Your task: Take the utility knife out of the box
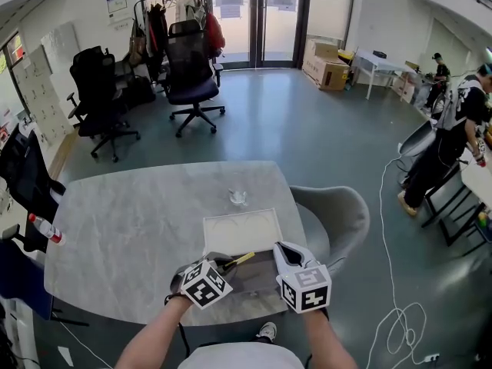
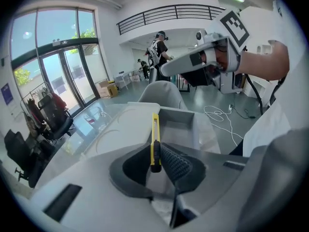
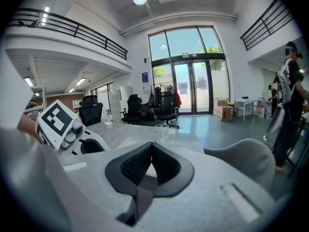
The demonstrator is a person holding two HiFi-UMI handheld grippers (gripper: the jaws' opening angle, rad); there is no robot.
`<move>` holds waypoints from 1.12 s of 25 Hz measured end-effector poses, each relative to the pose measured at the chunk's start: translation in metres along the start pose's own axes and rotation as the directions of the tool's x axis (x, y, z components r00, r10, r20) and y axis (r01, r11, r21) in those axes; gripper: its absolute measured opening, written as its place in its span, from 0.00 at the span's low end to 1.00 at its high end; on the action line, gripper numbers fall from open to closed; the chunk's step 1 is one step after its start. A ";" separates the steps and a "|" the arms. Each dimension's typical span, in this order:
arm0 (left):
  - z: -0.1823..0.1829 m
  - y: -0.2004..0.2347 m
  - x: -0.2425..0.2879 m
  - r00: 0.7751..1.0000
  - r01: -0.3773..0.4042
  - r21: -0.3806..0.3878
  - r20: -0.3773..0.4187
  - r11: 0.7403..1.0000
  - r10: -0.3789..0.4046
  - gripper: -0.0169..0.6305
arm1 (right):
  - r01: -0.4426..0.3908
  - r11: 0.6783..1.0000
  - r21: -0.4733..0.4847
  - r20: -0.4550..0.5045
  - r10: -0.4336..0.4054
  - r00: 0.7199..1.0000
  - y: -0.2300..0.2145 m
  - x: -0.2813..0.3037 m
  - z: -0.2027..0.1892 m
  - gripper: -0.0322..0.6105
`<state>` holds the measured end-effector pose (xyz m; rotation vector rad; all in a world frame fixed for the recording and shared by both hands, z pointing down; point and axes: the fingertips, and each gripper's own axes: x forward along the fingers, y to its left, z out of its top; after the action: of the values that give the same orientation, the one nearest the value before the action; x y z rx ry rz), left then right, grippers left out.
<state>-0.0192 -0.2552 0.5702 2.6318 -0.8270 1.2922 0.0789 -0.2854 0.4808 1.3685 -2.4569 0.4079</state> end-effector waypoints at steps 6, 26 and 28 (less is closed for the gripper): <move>0.012 0.025 -0.030 0.990 -0.097 -0.071 0.093 0.993 0.103 0.12 | 0.004 1.000 -0.025 0.007 -0.004 1.000 0.007 -0.003 0.008 0.06; -0.002 0.076 -0.139 0.834 -0.265 -0.482 0.319 0.835 0.449 0.12 | 0.011 0.997 -0.070 0.077 -0.006 0.997 0.030 -0.018 0.030 0.06; -0.006 0.077 -0.145 0.821 -0.274 -0.508 0.319 0.816 0.474 0.12 | 0.010 0.998 -0.068 0.079 -0.005 0.997 0.031 -0.020 0.029 0.06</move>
<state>-0.1342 -0.2569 0.4525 2.4574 -1.5780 0.4452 0.0585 -0.2653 0.4430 1.3906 -2.5035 0.2699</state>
